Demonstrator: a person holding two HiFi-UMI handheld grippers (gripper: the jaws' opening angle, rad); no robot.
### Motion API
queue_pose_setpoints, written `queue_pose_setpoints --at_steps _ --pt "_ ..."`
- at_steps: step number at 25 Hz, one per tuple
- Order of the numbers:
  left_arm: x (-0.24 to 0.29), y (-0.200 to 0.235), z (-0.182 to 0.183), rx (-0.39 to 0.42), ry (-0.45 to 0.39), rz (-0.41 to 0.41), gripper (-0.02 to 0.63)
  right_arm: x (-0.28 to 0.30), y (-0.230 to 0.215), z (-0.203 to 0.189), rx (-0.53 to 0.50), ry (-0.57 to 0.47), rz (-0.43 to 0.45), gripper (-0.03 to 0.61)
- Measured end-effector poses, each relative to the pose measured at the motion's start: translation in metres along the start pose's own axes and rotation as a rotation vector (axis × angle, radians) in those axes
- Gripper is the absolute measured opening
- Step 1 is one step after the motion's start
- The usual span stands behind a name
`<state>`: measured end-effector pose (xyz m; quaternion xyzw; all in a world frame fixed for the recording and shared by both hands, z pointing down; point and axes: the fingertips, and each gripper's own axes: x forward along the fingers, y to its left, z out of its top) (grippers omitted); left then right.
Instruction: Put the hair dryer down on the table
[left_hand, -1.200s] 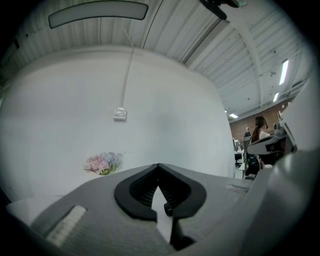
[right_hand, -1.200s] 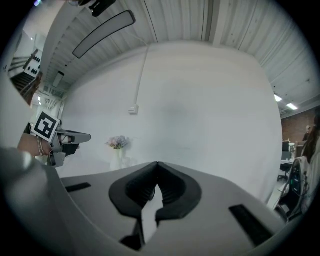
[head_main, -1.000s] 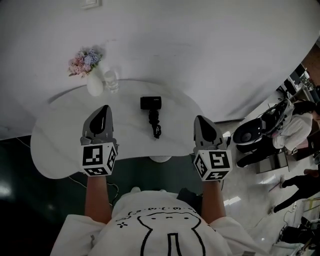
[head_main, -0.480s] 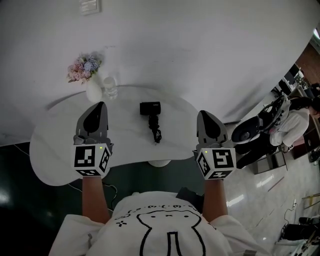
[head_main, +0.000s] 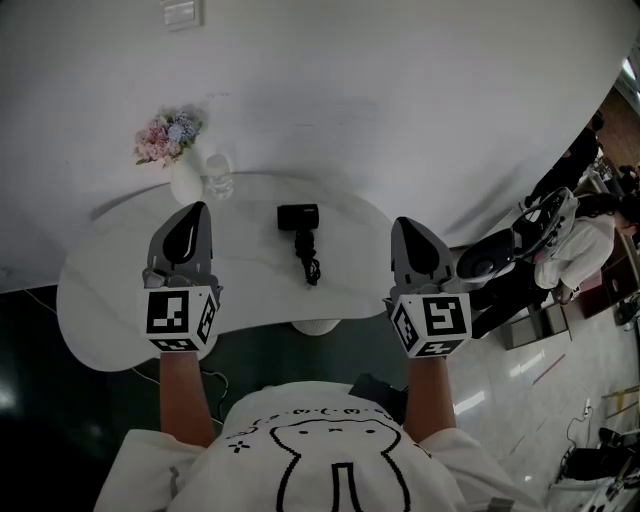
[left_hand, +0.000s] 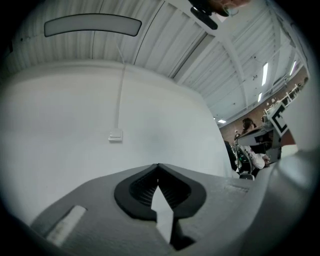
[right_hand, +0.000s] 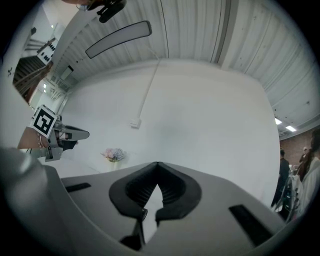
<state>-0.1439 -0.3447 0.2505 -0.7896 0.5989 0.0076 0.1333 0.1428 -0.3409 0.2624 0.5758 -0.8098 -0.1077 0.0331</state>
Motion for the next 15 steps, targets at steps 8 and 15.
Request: queue_pose_setpoints --at_steps 8,15 --pt "-0.004 -0.003 0.003 0.0 -0.003 -0.01 0.018 -0.006 0.0 0.004 -0.007 -0.003 0.0 0.0" --pt "-0.008 -0.007 0.005 -0.021 -0.016 -0.016 0.017 -0.012 0.002 0.005 -0.012 -0.003 0.0 0.0"
